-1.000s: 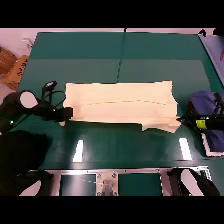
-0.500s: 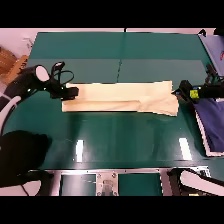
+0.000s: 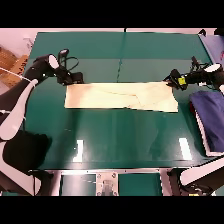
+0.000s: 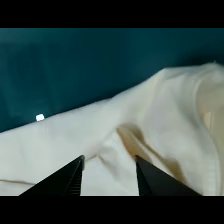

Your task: Fold the shirts.

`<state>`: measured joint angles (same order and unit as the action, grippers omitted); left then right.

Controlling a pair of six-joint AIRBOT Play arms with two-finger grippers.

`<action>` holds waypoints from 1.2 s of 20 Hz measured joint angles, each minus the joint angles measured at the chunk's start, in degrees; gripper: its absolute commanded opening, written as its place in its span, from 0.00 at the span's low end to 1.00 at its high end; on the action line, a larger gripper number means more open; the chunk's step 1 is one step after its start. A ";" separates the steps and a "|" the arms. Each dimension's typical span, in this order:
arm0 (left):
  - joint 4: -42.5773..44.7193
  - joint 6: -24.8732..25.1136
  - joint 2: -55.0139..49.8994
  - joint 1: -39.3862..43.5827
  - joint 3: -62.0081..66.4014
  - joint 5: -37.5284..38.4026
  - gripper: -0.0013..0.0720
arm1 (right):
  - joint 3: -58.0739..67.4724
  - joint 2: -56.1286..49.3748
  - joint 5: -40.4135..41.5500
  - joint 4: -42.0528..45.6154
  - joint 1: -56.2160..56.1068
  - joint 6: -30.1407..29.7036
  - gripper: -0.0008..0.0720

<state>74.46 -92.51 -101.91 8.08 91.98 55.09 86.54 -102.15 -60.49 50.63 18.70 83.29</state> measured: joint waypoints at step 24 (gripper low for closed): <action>-13.57 3.04 -1.38 -2.82 12.81 15.98 0.04 | 9.62 -15.91 -23.65 -3.39 5.60 -17.46 0.03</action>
<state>60.88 -89.47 -103.28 5.26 104.79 71.07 96.16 -118.06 -84.14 47.24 24.29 65.82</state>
